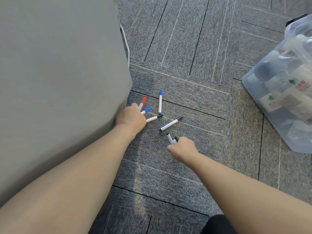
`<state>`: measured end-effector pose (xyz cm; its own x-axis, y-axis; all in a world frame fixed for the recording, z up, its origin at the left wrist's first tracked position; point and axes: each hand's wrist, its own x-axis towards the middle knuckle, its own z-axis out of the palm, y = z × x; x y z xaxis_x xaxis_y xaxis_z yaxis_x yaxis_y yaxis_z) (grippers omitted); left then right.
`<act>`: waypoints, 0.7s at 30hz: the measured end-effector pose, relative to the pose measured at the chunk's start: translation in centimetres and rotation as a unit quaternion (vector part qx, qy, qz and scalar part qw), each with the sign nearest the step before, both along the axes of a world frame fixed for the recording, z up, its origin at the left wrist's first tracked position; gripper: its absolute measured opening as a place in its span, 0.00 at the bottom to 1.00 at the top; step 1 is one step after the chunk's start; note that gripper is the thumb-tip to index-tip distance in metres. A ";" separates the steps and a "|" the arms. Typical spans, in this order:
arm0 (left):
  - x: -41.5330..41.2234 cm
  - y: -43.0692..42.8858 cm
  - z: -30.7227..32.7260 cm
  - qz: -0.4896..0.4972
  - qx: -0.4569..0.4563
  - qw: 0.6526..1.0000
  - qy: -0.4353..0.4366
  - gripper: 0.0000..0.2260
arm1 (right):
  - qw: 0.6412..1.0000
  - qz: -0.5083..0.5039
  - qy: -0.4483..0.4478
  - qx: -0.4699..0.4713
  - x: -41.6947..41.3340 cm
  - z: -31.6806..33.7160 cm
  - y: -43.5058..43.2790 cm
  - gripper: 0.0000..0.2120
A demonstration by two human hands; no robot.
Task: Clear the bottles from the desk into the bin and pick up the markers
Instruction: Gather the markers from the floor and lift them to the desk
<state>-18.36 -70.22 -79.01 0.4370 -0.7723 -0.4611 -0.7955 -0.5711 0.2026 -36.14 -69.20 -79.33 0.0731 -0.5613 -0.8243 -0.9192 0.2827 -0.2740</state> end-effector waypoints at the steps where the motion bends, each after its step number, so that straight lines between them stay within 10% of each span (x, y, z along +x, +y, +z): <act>1: -0.2 0.1 0.0 0.002 -0.006 1.000 0.003 0.09 | 1.000 -0.025 -0.009 0.003 -0.3 0.2 -0.2 0.05; 10: -1.4 0.9 -1.2 -0.033 -0.010 0.997 0.064 0.16 | 0.968 -0.241 -0.068 -0.036 -1.4 0.5 -1.3 0.13; 21: -2.0 2.7 -0.7 -0.011 -0.028 0.991 0.130 0.02 | 0.970 -0.208 -0.045 -0.115 2.0 -1.0 -5.2 0.17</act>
